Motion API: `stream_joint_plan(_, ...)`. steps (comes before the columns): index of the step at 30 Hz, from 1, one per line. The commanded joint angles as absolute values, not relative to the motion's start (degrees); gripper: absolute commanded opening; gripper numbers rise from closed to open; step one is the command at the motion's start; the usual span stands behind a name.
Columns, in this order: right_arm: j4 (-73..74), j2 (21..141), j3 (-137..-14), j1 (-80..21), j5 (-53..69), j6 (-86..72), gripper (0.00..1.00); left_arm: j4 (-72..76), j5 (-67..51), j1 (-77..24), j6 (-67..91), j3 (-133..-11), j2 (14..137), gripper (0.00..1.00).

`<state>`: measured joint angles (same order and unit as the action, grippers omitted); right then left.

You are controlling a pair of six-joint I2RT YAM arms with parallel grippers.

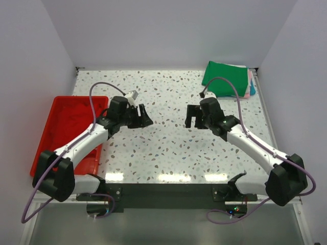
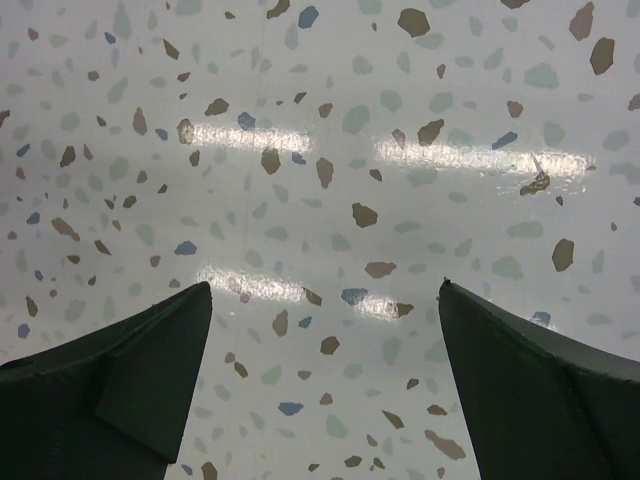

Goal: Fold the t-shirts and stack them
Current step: Reset both grippers

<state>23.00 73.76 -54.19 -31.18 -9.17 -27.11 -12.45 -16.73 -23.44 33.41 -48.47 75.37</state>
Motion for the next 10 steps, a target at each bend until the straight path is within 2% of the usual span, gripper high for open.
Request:
stream_joint_plan(1,22.8,68.0,-53.4,-31.0,-9.6,-28.1,0.99,-8.4,-14.9,-23.0,34.1,-46.1,72.4,0.69)
stream_joint_plan(10,24.6,64.6,-51.9,-30.9,-12.2,-27.6,0.99,-7.8,-13.7,-23.0,35.0,-43.9,70.8,0.69)
